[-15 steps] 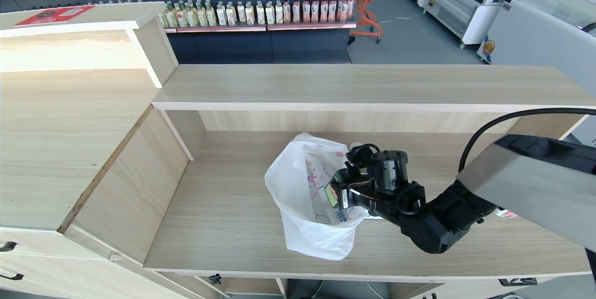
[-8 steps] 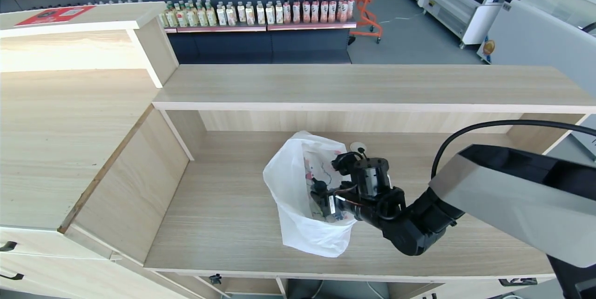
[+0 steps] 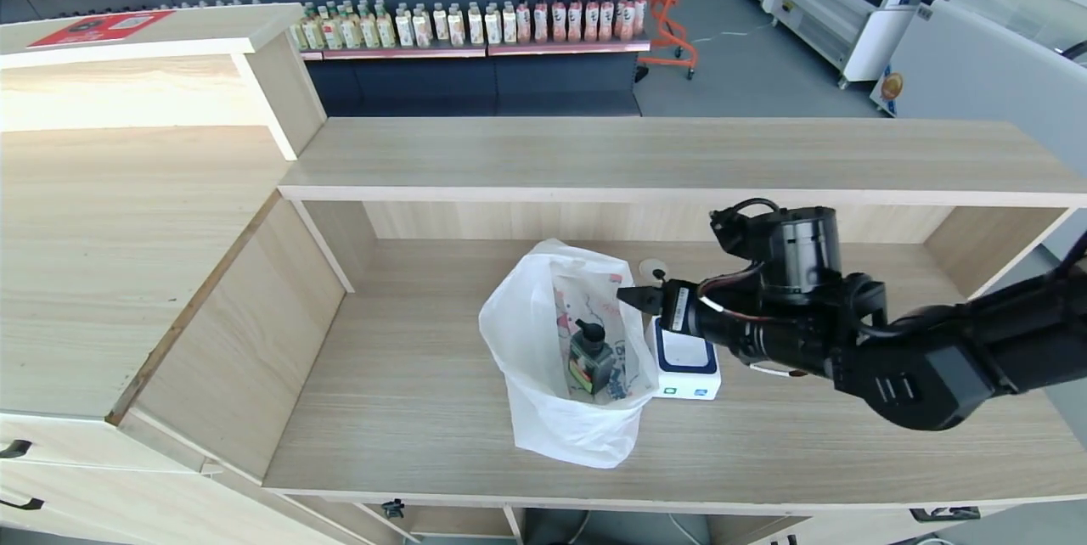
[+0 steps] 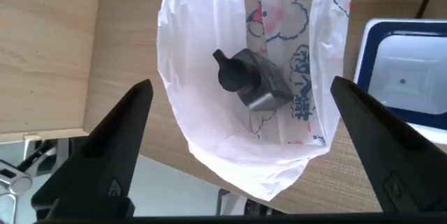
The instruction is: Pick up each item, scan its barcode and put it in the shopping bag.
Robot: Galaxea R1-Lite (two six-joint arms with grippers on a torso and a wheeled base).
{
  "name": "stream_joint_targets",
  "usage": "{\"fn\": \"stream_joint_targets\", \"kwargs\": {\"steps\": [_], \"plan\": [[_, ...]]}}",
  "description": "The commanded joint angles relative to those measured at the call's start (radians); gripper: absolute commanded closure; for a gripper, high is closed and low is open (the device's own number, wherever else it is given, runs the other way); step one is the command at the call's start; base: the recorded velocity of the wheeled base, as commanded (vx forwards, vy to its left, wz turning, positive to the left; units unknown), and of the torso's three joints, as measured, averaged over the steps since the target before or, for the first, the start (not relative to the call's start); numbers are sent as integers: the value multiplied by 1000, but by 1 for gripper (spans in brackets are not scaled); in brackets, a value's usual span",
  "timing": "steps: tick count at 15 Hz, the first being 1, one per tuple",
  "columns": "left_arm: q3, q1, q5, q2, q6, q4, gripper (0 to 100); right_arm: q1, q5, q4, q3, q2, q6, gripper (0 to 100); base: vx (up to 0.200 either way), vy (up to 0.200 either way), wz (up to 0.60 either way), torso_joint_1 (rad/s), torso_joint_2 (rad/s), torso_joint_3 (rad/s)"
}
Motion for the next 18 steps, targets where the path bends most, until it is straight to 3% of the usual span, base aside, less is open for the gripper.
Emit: {"fn": "stream_joint_targets", "kwargs": {"steps": [1, 3, 9, 18], "plan": [[0, 0, 1, 2, 0, 0, 0, -178, 20, 166, 94, -336, -19, 0, 0, 0, 0, 0, 0, 0], [0, 0, 0, 2, 0, 0, 0, -239, 20, 215, 107, -398, -65, 0, 0, 0, 0, 0, 0, 0], [0, 0, 0, 2, -3, 0, 0, -255, -35, 217, 236, -475, -63, 0, 0, 0, 0, 0, 0, 0], [0, 1, 1, 2, 0, 0, 0, -258, -35, 218, 251, -464, -6, 0, 0, -200, 0, 3, 4, 2]]}}
